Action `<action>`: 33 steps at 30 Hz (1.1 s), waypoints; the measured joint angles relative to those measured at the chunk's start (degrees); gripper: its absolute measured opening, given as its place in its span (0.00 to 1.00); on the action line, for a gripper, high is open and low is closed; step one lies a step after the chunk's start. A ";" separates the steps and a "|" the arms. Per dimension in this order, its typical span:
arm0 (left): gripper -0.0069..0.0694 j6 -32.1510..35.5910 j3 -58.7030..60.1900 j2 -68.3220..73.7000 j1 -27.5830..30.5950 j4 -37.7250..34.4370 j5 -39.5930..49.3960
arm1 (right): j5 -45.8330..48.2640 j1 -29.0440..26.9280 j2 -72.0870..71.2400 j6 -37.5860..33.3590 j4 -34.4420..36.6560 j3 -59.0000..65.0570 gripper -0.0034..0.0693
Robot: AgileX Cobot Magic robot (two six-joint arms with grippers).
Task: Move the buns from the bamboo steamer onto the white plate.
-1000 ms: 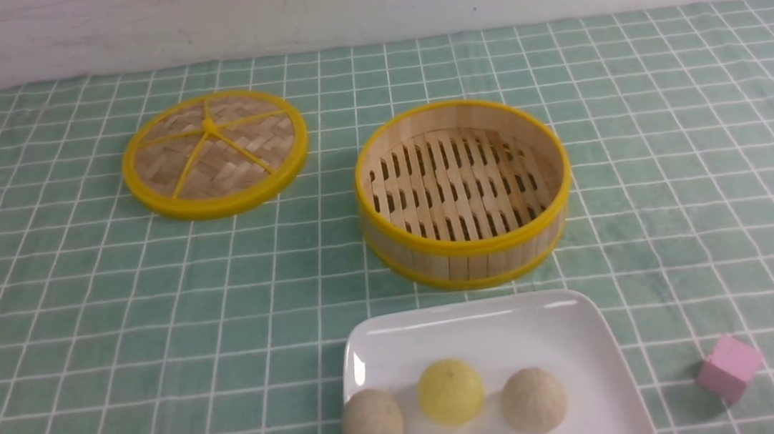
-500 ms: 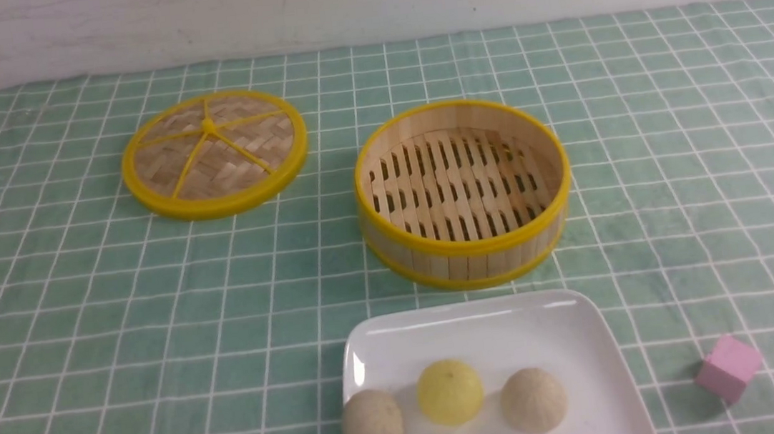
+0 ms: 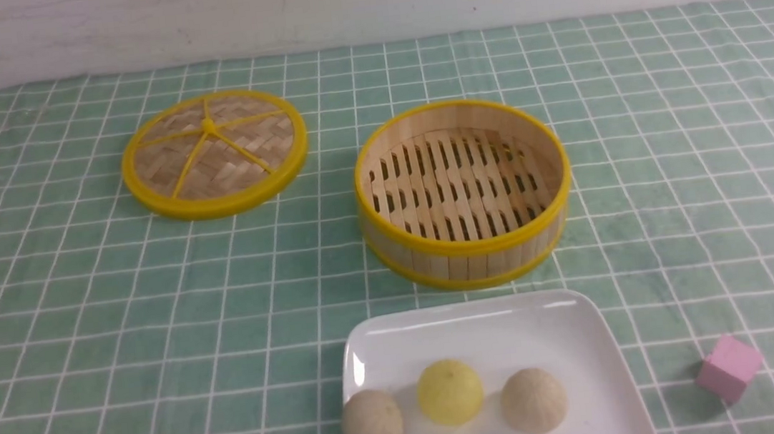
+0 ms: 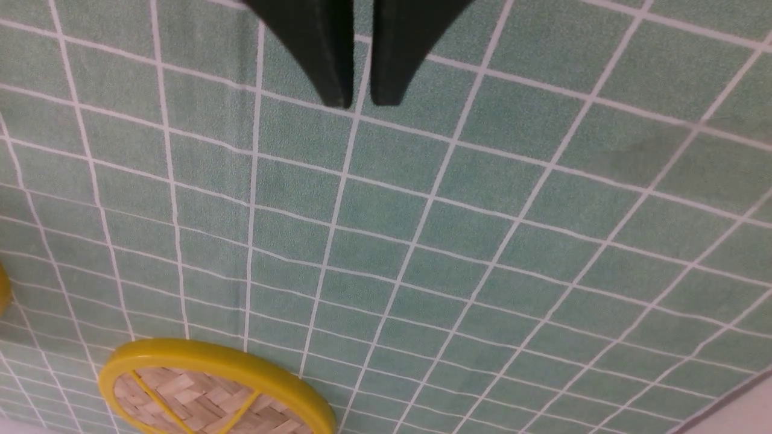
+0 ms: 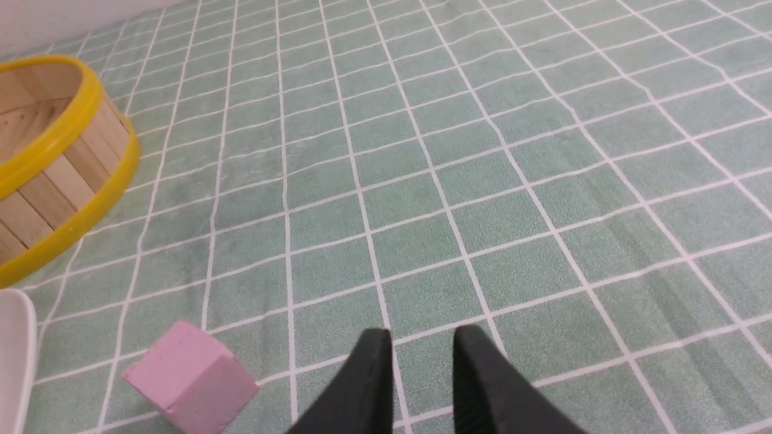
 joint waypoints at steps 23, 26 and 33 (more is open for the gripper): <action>0.22 0.00 0.00 0.00 0.00 0.00 0.00 | -0.05 0.00 0.00 0.00 0.00 0.00 0.33; 0.22 0.00 0.00 0.00 0.00 0.00 0.00 | -0.05 0.00 0.00 0.00 0.00 0.00 0.33; 0.23 0.00 0.00 0.00 0.00 0.00 0.00 | -0.05 0.00 0.00 0.00 0.00 0.00 0.34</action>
